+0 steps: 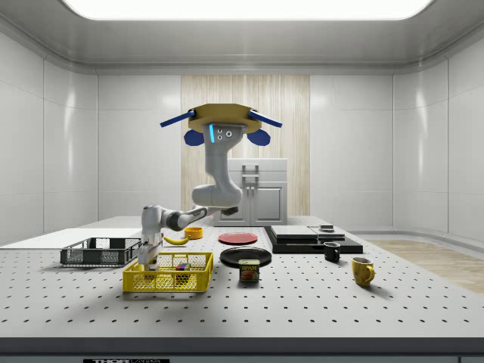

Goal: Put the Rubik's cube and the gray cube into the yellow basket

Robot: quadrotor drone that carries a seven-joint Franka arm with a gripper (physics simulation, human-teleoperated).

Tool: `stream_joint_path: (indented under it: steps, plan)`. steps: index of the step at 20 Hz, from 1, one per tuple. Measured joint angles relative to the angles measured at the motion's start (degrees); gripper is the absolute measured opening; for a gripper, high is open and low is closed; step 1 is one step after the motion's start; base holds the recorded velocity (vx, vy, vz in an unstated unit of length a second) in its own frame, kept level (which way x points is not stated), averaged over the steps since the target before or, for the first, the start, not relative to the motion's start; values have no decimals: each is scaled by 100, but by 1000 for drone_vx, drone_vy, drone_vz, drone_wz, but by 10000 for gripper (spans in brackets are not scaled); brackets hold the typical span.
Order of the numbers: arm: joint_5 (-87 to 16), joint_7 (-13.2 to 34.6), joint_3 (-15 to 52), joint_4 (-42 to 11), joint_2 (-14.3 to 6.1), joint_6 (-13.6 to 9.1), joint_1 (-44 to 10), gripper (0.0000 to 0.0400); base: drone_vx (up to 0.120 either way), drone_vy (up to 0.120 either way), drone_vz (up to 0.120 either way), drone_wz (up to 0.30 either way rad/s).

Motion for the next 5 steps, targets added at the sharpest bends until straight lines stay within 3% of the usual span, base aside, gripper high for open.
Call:
stream_joint_path:
  steps: [5]
  plan:
    - [191, -10, 214, -87, 11, -113, 63, 392, 0, 0, 0, 0]
